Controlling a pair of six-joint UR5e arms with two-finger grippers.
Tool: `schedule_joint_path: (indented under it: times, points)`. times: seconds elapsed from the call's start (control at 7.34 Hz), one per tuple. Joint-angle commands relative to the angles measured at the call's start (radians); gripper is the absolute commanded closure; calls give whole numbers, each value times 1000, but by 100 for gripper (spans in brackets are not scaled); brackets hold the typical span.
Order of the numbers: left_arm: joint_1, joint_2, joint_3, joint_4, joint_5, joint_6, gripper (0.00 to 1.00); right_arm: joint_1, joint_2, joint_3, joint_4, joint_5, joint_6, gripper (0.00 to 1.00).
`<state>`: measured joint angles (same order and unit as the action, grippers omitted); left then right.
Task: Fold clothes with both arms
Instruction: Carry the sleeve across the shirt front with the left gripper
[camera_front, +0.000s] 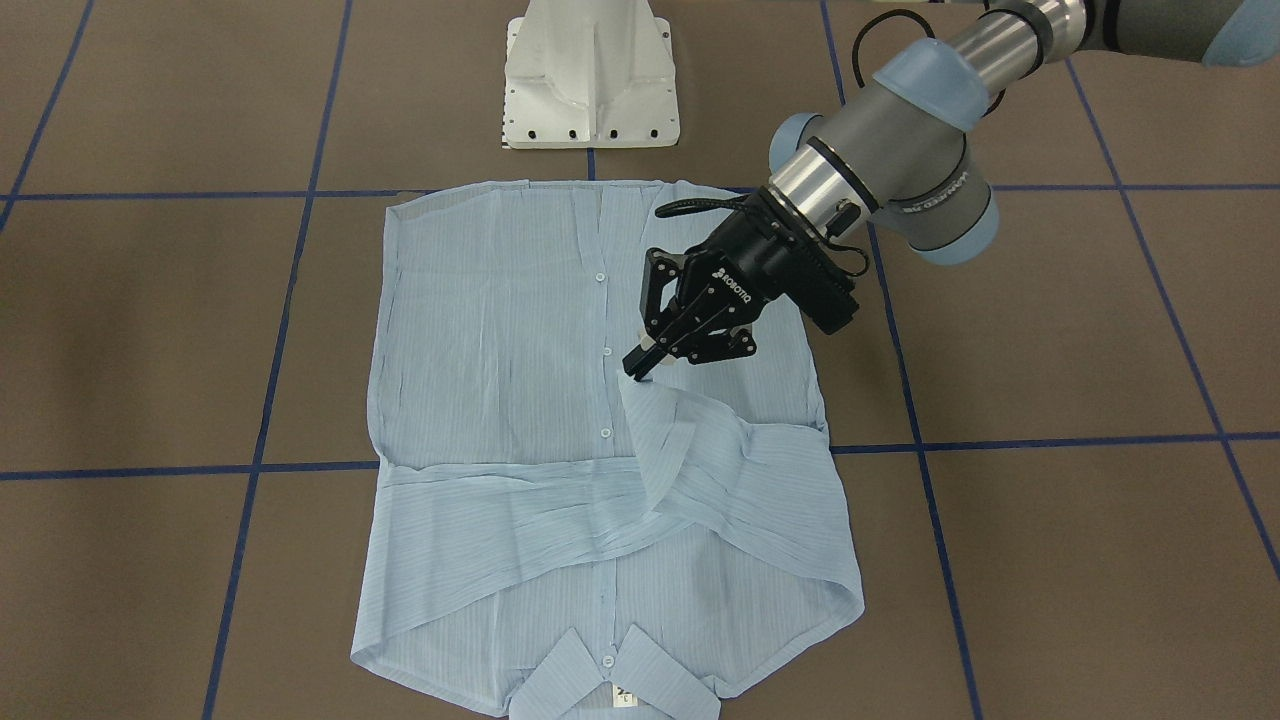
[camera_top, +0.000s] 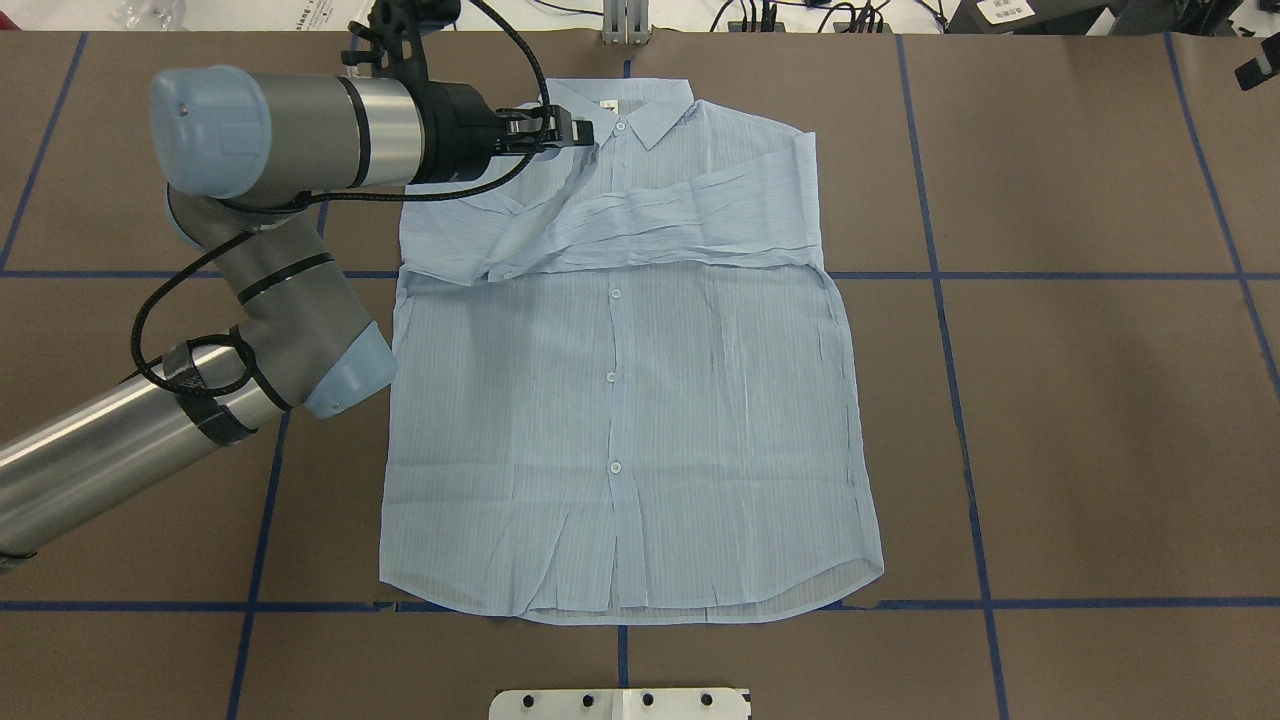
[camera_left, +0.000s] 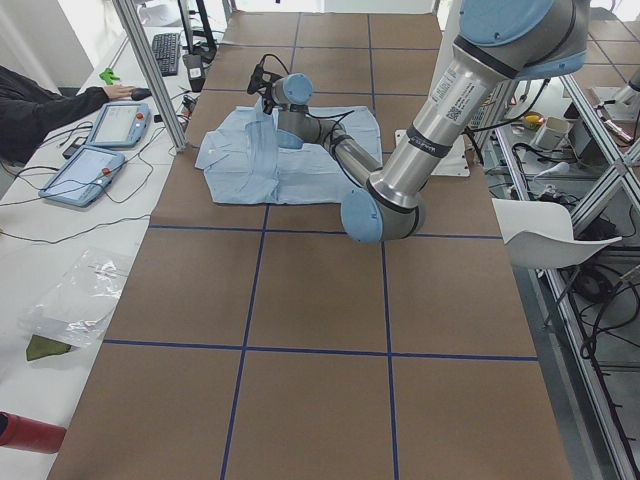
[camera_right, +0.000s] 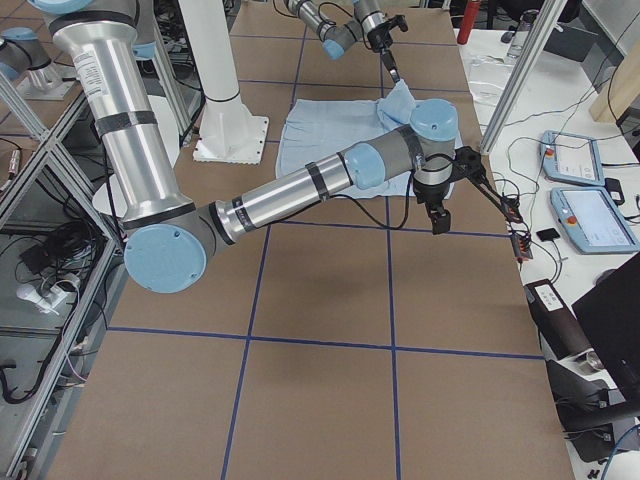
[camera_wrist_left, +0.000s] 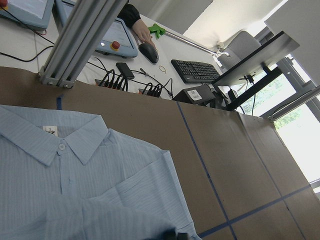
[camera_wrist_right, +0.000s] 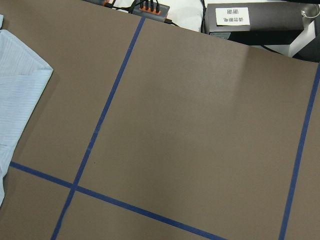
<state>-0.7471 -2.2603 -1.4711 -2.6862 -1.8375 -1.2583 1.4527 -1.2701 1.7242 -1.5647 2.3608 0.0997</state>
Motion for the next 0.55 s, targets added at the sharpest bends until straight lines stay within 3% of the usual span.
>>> schedule_joint_path:
  times: [0.0,0.27,0.41]
  points:
    - [34,-72,99,6,33,5,100,0,0,0,0,2,0,0]
    - [110,-84,170,8,154,75,100,0,0,-2,0,0,0,0]
    - [130,-85,199,11,171,82,100,0,0,0,0,0,0,0]
